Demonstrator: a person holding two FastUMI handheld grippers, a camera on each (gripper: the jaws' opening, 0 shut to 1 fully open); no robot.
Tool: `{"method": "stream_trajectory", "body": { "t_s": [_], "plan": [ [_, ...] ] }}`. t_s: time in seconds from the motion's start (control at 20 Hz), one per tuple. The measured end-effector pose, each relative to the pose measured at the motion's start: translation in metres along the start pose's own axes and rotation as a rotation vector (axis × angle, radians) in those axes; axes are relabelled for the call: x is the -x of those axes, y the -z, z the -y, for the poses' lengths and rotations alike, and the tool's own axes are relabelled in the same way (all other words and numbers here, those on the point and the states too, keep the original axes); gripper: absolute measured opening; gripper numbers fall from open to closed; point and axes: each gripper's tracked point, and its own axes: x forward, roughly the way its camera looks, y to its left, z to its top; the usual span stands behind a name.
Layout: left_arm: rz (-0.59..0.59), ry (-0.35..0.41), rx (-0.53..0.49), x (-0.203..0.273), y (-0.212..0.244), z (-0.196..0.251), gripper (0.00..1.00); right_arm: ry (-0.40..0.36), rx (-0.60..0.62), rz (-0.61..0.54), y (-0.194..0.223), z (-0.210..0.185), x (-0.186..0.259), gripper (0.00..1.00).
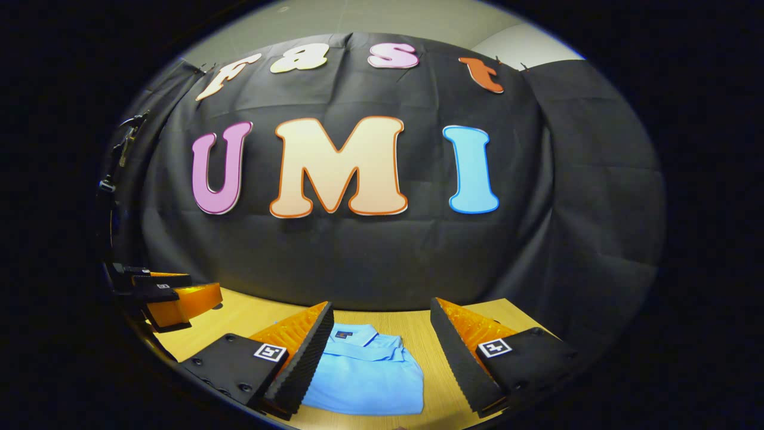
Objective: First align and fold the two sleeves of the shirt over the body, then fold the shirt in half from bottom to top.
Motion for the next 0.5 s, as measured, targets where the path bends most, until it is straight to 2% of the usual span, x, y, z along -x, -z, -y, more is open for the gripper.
{"method": "stream_trajectory", "body": {
  "t_s": [0.25,0.5],
  "plan": [
    [0.049,-0.024,-0.007,0.068,-0.019,0.016,0.95,0.001,-0.058,0.028,-0.022,0.019,0.084,1.0],
    [0.099,-0.074,-0.024,0.13,-0.026,0.018,0.95,-0.015,-0.017,0.025,-0.011,0.03,0.153,1.0]
  ]
}}
